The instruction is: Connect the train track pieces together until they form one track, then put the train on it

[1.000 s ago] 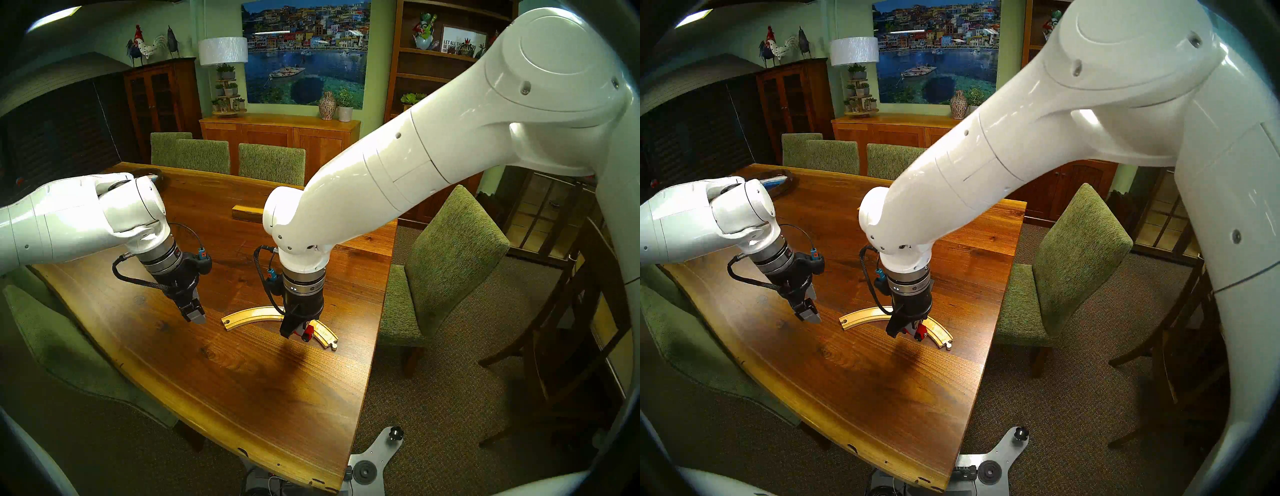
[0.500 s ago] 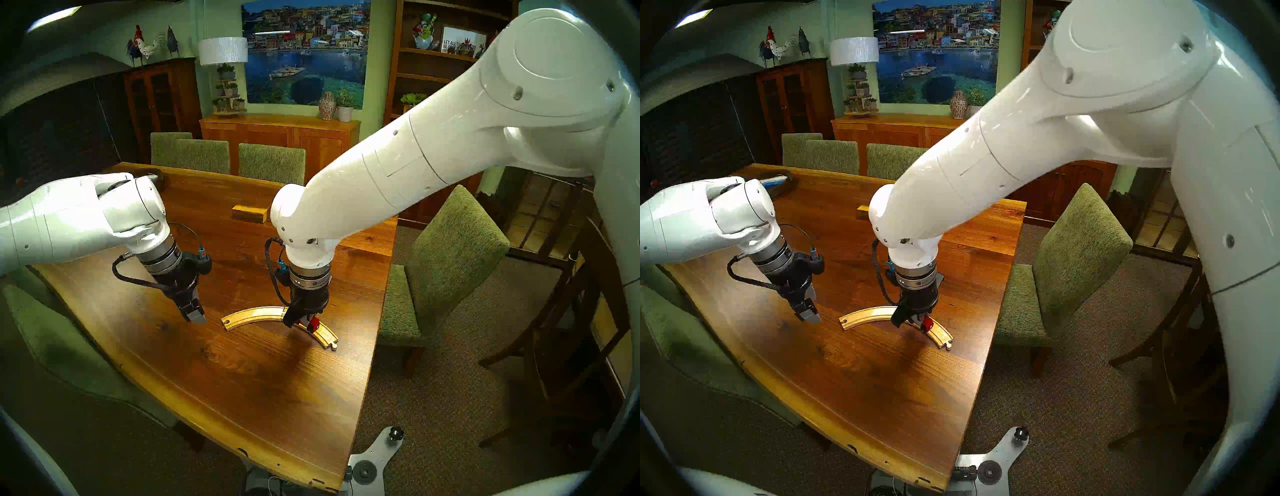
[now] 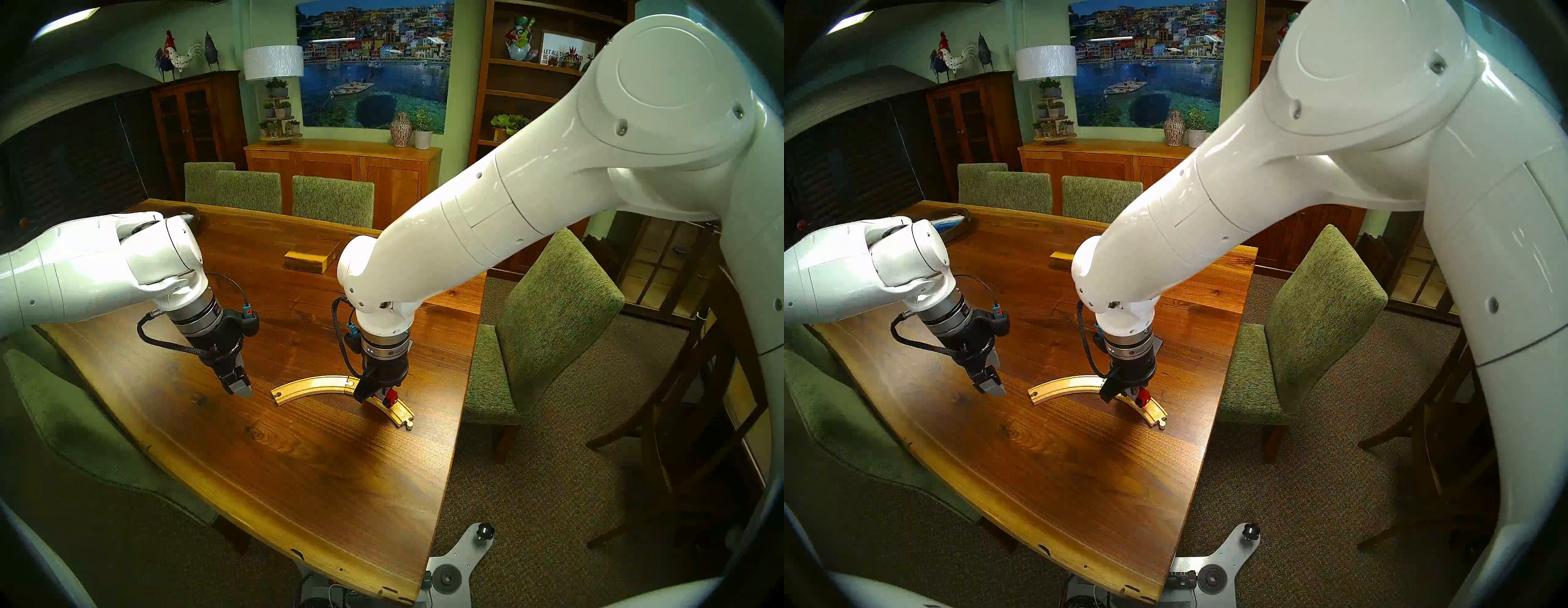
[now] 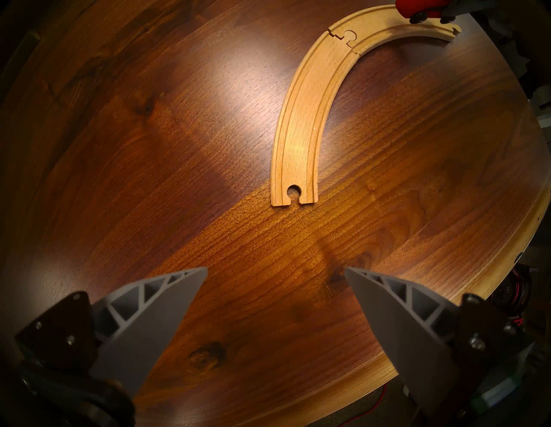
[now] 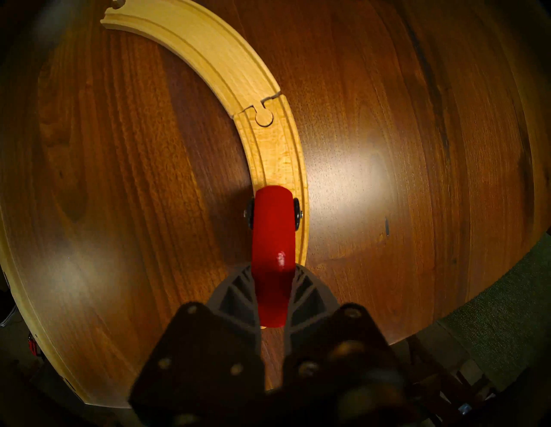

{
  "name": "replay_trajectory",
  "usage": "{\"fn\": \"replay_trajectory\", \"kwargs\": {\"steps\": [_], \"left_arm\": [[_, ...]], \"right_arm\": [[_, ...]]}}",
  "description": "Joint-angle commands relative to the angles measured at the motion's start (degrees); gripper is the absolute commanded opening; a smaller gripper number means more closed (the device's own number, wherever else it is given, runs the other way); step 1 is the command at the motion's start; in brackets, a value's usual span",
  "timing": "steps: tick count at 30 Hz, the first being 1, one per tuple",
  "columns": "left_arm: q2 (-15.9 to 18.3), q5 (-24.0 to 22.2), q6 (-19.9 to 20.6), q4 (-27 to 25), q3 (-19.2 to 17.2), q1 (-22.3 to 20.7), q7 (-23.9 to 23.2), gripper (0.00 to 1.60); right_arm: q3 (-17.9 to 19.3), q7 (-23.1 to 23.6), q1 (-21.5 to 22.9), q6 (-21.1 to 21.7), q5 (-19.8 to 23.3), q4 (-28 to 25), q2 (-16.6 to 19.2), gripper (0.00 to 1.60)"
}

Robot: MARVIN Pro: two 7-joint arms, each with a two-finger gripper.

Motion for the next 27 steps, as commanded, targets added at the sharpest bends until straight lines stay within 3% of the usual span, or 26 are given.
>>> {"fn": "replay_trajectory", "kwargs": {"steps": [1, 27], "left_arm": [[0.1, -0.1, 0.1, -0.1, -1.4, -1.7, 0.1, 1.60], [0.1, -0.1, 0.1, -0.2, -1.4, -1.7, 0.1, 1.60]], "right_arm": [[0.3, 1.0, 0.7, -0.3, -0.9, 0.9, 1.0, 0.00], [-0.8, 1.3, -1.4, -1.0, -0.1, 2.8, 0.2, 0.00]]}}
